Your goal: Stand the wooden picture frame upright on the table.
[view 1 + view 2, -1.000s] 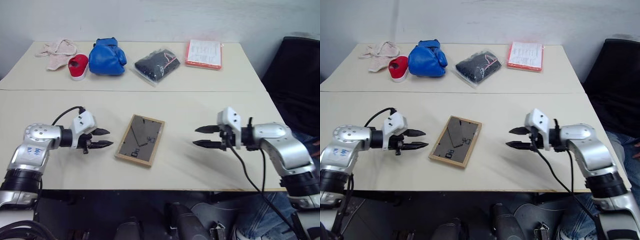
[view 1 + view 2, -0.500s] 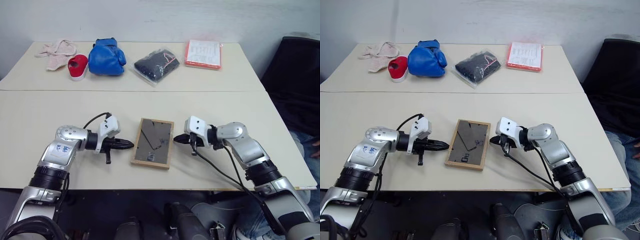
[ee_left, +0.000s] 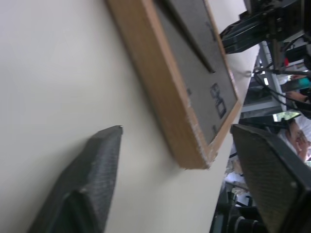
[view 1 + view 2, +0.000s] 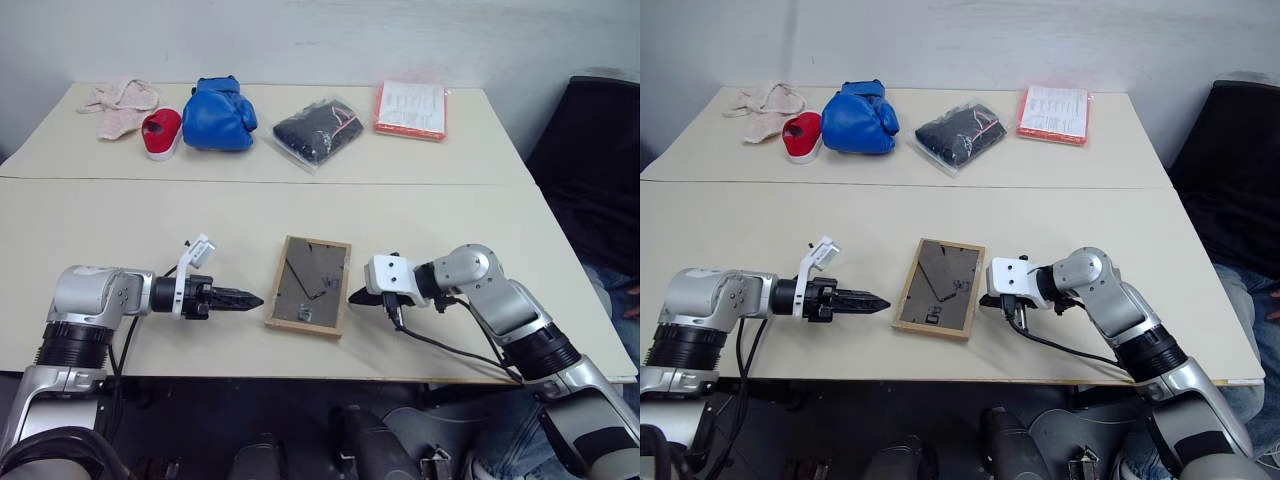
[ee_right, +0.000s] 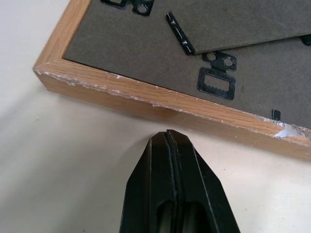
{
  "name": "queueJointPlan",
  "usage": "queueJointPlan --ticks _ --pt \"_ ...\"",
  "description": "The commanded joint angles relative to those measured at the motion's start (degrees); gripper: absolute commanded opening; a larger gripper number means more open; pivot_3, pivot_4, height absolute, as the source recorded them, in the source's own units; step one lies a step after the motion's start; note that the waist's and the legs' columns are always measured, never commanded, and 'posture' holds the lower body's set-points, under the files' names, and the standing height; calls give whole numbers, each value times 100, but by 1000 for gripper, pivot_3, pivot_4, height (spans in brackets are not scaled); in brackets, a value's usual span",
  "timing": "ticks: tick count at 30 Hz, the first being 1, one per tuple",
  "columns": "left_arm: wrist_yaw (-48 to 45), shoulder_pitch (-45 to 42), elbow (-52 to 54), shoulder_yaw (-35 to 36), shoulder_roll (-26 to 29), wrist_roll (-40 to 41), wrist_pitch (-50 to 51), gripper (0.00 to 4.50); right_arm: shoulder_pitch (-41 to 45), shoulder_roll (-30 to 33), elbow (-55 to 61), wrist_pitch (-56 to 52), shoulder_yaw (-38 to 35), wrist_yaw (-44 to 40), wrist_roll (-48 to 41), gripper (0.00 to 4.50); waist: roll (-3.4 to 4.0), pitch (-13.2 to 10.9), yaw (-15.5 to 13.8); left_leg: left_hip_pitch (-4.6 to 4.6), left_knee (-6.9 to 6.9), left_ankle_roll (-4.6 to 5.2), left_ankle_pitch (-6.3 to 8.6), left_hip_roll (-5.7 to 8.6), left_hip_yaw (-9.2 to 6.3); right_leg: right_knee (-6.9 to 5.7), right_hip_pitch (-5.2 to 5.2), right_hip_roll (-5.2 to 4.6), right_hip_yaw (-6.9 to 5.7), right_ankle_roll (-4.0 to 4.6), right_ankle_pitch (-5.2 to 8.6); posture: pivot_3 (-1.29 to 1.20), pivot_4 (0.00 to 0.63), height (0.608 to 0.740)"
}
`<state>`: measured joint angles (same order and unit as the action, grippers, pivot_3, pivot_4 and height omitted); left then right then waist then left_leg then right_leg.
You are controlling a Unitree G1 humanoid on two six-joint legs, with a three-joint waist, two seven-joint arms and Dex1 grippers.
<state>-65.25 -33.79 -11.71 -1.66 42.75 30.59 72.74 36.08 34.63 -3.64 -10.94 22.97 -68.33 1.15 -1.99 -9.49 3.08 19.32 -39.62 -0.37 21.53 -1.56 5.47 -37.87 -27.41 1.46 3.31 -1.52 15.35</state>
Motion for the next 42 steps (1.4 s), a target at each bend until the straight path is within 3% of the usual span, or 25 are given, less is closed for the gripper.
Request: queueJointPlan --ticks 1,10,15,19,24,28,31,35,42 --pt "99 -35 113 -495 -159 -21 67 4488 87 -115 -6 157 58 134 165 0 4 5 -8 -3 -1 -1 -1 0 0 0 3 0 0 0 0 0 150 740" --pt "307 -465 -187 -1007 -915 -25 210 4488 96 -360 -99 153 68 278 302 0 17 22 -71 -10 -11 0 0 3 -4 -1 15 -2 0 0 0 0 150 740" --pt "398 -673 -285 -780 -1119 113 406 4488 27 -381 -46 155 49 342 351 0 17 23 -102 -8 -17 2 3 3 -3 -1 15 -2 0 0 0 0 150 740" --pt "466 -742 -416 -482 -1117 187 384 3668 -31 -362 24 132 15 370 340 0 16 23 -101 -6 -18 1 3 3 -3 -2 12 -2 0 0 0 0 150 740" --pt "354 -699 -287 -363 -903 314 392 2072 -150 -235 195 98 -82 365 273 0 16 22 -74 1 -18 -2 2 2 -3 -6 5 -1 0 0 0 0 150 740" --pt "326 -598 148 -11 -685 644 449 1179 -231 -106 628 -607 -692 341 -343 0 15 18 -44 1 -18 -3 3 1 -3 -7 5 -1 1 0 0 0 150 740" --pt "429 -506 542 134 -617 800 458 1178 -47 43 1126 -1888 -1270 -15 -1378 626 15 12 -18 10 -24 -5 1 1 -5 -16 -4 -1 1 0 0 0 150 740" --pt "556 -409 952 273 -633 944 454 1178 491 32 1346 -3088 -1705 -36 -2273 1991 16 12 -1 9 -24 -6 2 -1 -8 -14 -2 -1 -2 0 0 0 150 740" --pt "806 -481 1215 343 -834 1128 441 1178 1122 -660 1021 -3892 -1692 579 -2772 4258 16 12 0 15 -24 -5 2 -1 -10 -10 -5 -1 -4 0 0 0 150 740"
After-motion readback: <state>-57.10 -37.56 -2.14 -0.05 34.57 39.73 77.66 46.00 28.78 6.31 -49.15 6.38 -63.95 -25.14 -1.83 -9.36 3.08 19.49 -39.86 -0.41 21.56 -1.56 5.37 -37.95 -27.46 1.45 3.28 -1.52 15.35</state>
